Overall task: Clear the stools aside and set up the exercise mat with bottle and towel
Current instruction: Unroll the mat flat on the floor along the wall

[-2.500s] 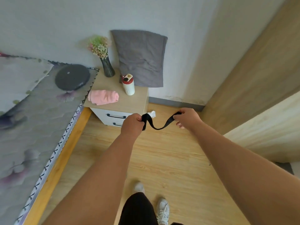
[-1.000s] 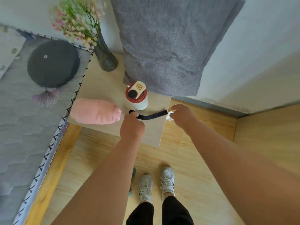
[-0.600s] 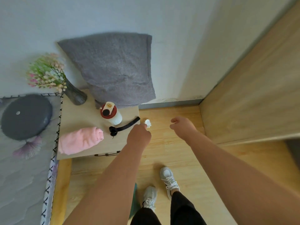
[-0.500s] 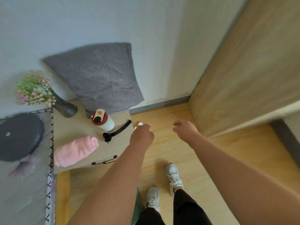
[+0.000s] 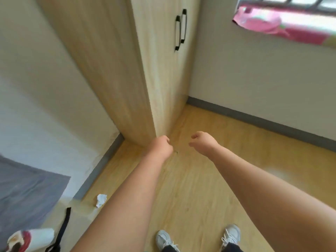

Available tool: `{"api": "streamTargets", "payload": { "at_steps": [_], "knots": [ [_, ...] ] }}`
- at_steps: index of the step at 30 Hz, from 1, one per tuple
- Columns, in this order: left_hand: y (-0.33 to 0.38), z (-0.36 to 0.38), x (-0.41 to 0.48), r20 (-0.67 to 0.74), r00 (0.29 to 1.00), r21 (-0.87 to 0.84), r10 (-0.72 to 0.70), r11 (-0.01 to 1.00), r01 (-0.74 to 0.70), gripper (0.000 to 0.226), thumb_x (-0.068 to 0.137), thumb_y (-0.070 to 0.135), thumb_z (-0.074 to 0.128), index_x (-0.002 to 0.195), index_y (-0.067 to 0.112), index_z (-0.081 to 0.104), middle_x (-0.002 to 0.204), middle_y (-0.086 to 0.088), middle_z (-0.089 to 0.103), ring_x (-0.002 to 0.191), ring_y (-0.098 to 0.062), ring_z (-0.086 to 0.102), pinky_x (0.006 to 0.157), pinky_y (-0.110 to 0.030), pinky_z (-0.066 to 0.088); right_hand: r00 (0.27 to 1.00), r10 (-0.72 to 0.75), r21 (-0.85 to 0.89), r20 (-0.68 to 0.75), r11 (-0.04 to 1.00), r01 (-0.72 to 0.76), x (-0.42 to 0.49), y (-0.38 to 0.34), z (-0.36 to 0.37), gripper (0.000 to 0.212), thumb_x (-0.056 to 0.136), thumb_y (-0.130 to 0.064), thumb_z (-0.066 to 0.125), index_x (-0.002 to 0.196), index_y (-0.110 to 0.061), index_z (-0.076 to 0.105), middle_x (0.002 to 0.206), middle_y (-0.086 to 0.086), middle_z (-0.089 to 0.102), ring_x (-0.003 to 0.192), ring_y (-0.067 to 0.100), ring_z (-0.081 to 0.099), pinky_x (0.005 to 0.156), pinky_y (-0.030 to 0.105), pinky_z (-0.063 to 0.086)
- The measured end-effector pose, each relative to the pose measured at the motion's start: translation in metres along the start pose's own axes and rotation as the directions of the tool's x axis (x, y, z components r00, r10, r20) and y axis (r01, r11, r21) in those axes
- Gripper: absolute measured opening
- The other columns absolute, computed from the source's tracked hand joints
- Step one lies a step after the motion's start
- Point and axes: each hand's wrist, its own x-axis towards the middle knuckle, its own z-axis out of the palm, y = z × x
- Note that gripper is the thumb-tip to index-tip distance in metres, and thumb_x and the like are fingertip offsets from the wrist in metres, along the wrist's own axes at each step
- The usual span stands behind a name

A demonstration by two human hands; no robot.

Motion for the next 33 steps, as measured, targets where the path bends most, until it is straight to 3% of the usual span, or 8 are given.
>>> {"api": "streamTargets", "payload": {
  "at_steps": [6, 9, 13, 15, 18, 21, 25, 33],
  "knots": [
    [0.174, 0.077, -0.014, 0.107, 0.971, 0.157, 0.212, 0.961, -0.227, 0.038, 0.091, 0.019, 0.049, 0.128, 0.024, 0.055, 0.132, 0.000, 0.058, 0.118, -0.023, 0.054, 0.091, -0.030, 0.045, 0.966, 0.180, 0.221, -0.188, 0.966, -0.137, -0.031, 0.150, -0.135, 0.045, 0.090, -0.021, 0.056, 0.134, -0.017, 0.053, 0.128, 0.003, 0.059, 0.095, 0.016, 0.056, 0.075, 0.026, 0.043],
    [0.243, 0.124, -0.030, 0.127, 0.949, 0.188, 0.289, 0.932, -0.309, 0.038, 0.092, 0.019, 0.047, 0.128, 0.023, 0.055, 0.129, 0.001, 0.059, 0.110, -0.022, 0.057, 0.082, -0.030, 0.049, 0.942, 0.250, 0.299, -0.223, 0.938, -0.178, -0.053, 0.224, -0.188, 0.044, 0.090, -0.020, 0.056, 0.134, -0.017, 0.053, 0.130, 0.003, 0.058, 0.104, 0.019, 0.058, 0.079, 0.027, 0.043],
    [0.351, 0.199, -0.067, 0.214, 0.891, 0.229, 0.401, 0.866, -0.445, 0.040, 0.093, 0.018, 0.044, 0.132, 0.024, 0.052, 0.129, 0.000, 0.059, 0.109, -0.021, 0.059, 0.087, -0.032, 0.052, 0.884, 0.360, 0.401, -0.299, 0.888, -0.226, -0.098, 0.332, -0.266, 0.043, 0.092, -0.023, 0.057, 0.134, -0.018, 0.052, 0.133, 0.004, 0.056, 0.116, 0.022, 0.056, 0.083, 0.026, 0.043],
    [0.402, 0.230, -0.083, 0.253, 0.855, 0.242, 0.453, 0.826, -0.510, 0.041, 0.093, 0.019, 0.044, 0.133, 0.024, 0.051, 0.130, 0.000, 0.059, 0.109, -0.020, 0.059, 0.080, -0.029, 0.049, 0.843, 0.417, 0.452, -0.340, 0.858, -0.242, -0.120, 0.380, -0.298, 0.043, 0.092, -0.024, 0.056, 0.134, -0.018, 0.052, 0.134, 0.004, 0.056, 0.116, 0.022, 0.056, 0.083, 0.027, 0.042],
    [0.474, 0.279, -0.110, 0.320, 0.782, 0.244, 0.534, 0.752, -0.613, 0.041, 0.094, 0.021, 0.046, 0.134, 0.024, 0.050, 0.131, 0.001, 0.058, 0.106, -0.016, 0.059, 0.070, -0.024, 0.043, 0.775, 0.511, 0.539, -0.372, 0.798, -0.268, -0.155, 0.444, -0.338, 0.043, 0.091, -0.024, 0.056, 0.134, -0.019, 0.053, 0.134, 0.003, 0.055, 0.117, 0.022, 0.055, 0.085, 0.028, 0.042],
    [0.542, 0.330, -0.139, 0.404, 0.694, 0.236, 0.595, 0.665, -0.708, 0.042, 0.093, 0.021, 0.047, 0.135, 0.025, 0.049, 0.130, 0.002, 0.059, 0.106, -0.016, 0.060, 0.075, -0.025, 0.047, 0.696, 0.611, 0.628, -0.377, 0.721, -0.292, -0.185, 0.508, -0.369, 0.045, 0.090, -0.024, 0.057, 0.135, -0.019, 0.052, 0.137, 0.004, 0.053, 0.120, 0.023, 0.053, 0.089, 0.030, 0.043],
    [0.619, 0.391, -0.169, 0.508, 0.569, 0.222, 0.646, 0.540, -0.812, 0.045, 0.091, 0.020, 0.047, 0.136, 0.025, 0.048, 0.125, 0.003, 0.060, 0.088, -0.011, 0.059, 0.070, -0.026, 0.051, 0.582, 0.733, 0.739, -0.352, 0.599, -0.307, -0.211, 0.582, -0.400, 0.049, 0.090, -0.021, 0.058, 0.138, -0.016, 0.049, 0.141, 0.005, 0.050, 0.123, 0.024, 0.052, 0.094, 0.030, 0.041],
    [0.761, 0.502, -0.193, 0.645, 0.354, 0.199, 0.678, 0.298, -0.933, 0.048, 0.090, 0.019, 0.045, 0.138, 0.023, 0.047, 0.129, 0.001, 0.057, 0.108, -0.018, 0.059, 0.079, -0.030, 0.052, 0.415, 0.865, 0.826, -0.283, 0.440, -0.354, -0.219, 0.706, -0.478, 0.053, 0.089, -0.021, 0.060, 0.141, -0.015, 0.047, 0.144, 0.006, 0.048, 0.127, 0.025, 0.049, 0.100, 0.033, 0.040]
  ]
}}
